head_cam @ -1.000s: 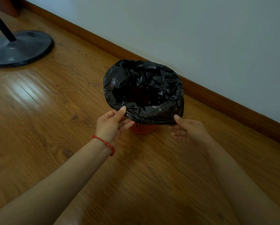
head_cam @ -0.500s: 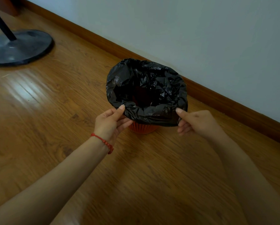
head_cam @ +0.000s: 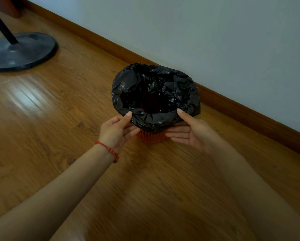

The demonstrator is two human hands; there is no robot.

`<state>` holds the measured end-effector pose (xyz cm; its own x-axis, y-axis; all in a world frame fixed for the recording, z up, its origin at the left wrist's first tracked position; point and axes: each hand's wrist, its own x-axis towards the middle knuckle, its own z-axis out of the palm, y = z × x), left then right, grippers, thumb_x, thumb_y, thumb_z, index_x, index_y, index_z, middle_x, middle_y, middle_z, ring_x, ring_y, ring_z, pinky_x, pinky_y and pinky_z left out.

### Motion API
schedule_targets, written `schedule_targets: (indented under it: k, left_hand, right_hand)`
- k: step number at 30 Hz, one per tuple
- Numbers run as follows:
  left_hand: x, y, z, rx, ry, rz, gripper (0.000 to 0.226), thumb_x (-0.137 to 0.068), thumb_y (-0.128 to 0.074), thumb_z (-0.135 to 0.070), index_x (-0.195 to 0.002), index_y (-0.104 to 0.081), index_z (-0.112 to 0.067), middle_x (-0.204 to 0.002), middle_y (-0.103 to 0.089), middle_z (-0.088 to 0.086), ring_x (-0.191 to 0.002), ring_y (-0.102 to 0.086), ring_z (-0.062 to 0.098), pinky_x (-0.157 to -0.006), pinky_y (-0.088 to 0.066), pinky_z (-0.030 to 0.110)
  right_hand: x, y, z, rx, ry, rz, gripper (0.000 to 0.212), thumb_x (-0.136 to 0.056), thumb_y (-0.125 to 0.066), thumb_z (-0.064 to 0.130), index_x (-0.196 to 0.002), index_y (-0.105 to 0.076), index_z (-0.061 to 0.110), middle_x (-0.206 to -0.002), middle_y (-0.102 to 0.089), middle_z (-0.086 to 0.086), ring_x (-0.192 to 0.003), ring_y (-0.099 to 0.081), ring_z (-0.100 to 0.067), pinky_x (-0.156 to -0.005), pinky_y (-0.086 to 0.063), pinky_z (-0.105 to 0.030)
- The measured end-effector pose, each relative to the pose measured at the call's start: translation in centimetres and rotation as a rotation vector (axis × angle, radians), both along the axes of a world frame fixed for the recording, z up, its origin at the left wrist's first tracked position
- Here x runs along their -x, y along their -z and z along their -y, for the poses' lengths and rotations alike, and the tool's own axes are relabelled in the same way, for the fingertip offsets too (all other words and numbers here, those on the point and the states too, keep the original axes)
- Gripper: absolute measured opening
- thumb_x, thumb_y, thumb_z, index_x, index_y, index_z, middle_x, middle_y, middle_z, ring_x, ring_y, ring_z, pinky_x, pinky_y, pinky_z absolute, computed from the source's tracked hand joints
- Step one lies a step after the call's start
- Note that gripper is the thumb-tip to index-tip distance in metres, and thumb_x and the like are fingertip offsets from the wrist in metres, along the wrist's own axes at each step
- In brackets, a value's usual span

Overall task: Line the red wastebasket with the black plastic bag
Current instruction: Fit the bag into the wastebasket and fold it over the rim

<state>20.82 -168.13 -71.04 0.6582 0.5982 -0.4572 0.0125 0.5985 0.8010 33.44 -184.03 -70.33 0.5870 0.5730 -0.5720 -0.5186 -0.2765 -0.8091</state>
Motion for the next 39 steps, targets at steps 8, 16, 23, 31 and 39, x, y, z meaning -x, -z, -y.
schedule_targets:
  k: [8,16,23,31,39]
  left_hand:
    - [0.0,-0.2,-0.3,-0.012,-0.039,-0.031,0.015,-0.087,-0.058,-0.019,-0.084,-0.06,-0.004,-0.083,-0.068,0.01,-0.064,-0.07,0.013,-0.061,-0.058,0.023]
    - [1.9,0.1,3.6,-0.014,-0.074,-0.194,0.032,-0.081,-0.061,-0.033,-0.089,-0.06,-0.002,-0.085,-0.069,0.015,-0.068,-0.071,0.019,-0.06,-0.058,0.024]
    - [-0.3,-1.6,4.7,0.079,-0.026,-0.071,0.027,-0.084,-0.061,-0.017,-0.101,-0.057,0.004,-0.091,-0.069,0.021,-0.072,-0.071,0.021,-0.066,-0.058,0.028]
    - [0.1,-0.9,3.8,0.104,-0.057,-0.031,0.009,-0.085,-0.058,-0.008,-0.091,-0.06,-0.001,-0.088,-0.07,0.015,-0.067,-0.071,0.018,-0.066,-0.058,0.027]
    - [0.3,-0.5,3.1,0.058,-0.032,0.009,0.018,-0.086,-0.056,-0.007,-0.101,-0.059,0.002,-0.086,-0.07,0.013,-0.067,-0.071,0.017,-0.064,-0.058,0.025]
  right_hand:
    - [0.7,0.0,-1.0,-0.18,0.137,-0.023,0.02,-0.087,-0.058,0.021,-0.101,-0.059,0.007,-0.093,-0.071,-0.017,-0.083,-0.071,-0.025,-0.074,-0.058,-0.032]
    - [1.7,0.5,-1.5,-0.245,0.161,-0.011,0.022,-0.088,-0.056,0.017,-0.104,-0.058,0.003,-0.091,-0.07,-0.016,-0.076,-0.071,-0.021,-0.068,-0.058,-0.027]
    - [2.6,0.8,-1.8,-0.239,0.13,-0.003,0.025,-0.085,-0.06,0.02,-0.101,-0.061,0.0,-0.073,-0.073,-0.006,-0.065,-0.069,-0.016,-0.058,-0.055,-0.021]
    - [2.9,0.6,-1.6,-0.143,0.008,0.034,0.027,-0.083,-0.061,0.03,-0.092,-0.064,0.005,-0.074,-0.073,-0.009,-0.065,-0.069,-0.017,-0.061,-0.055,-0.023]
    - [1.8,0.4,-0.3,0.153,-0.022,0.161,0.058,-0.075,-0.06,0.054,-0.105,-0.06,0.005,-0.082,-0.074,-0.011,-0.072,-0.072,-0.021,-0.07,-0.056,-0.031]
